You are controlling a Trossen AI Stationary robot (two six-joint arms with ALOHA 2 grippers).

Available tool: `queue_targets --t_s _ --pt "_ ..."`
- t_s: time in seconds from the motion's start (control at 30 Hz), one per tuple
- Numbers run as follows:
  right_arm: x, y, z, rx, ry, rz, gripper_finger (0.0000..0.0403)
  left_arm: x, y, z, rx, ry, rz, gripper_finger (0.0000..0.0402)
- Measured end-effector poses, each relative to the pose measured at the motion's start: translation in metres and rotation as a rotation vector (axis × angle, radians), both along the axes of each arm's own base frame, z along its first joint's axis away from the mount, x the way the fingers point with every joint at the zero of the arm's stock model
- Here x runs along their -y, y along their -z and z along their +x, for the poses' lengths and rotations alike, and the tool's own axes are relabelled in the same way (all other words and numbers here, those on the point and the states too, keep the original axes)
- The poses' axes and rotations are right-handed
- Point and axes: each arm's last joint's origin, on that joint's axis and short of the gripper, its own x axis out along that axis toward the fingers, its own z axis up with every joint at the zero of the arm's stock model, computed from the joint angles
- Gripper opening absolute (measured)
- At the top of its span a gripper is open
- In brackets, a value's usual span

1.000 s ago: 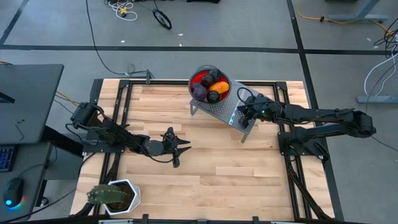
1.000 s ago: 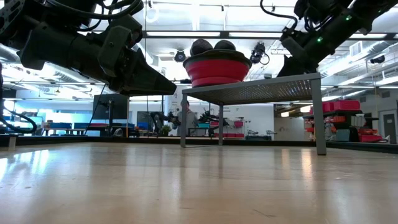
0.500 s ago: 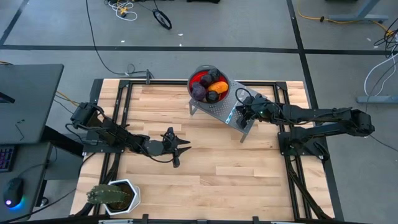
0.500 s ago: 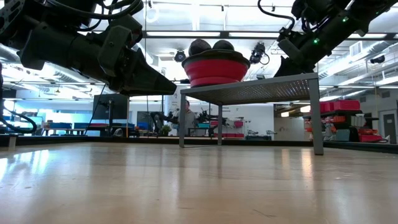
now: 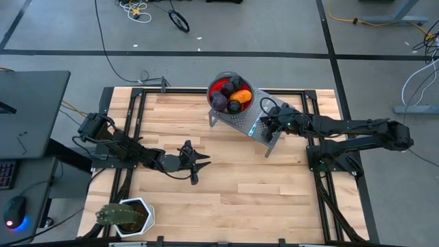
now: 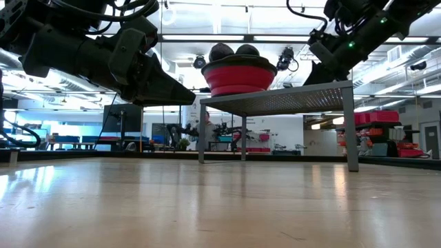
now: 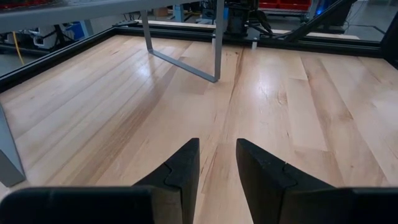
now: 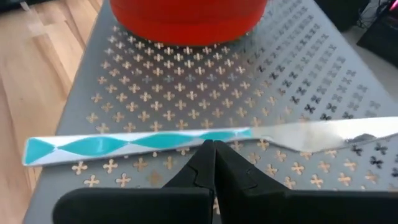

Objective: Pick & Place Fruit
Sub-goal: Put the knife on the shelf, then adjust the red strainer bowl

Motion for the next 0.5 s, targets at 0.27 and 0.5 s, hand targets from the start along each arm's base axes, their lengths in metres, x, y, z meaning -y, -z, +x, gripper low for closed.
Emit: queue_targets --t_s 0.27,0.5 --pt "-0.008 -0.028 -0.012 0.110 -0.073 -0.036 0.0005 0.000 0.000 0.000 -0.001 0.000 0.001 0.0113" --pt "-0.023 -0.040 -0.034 0.180 -0.254 -0.010 0.0005 0.000 0.000 0.000 0.000 0.001 0.003 0.0113"
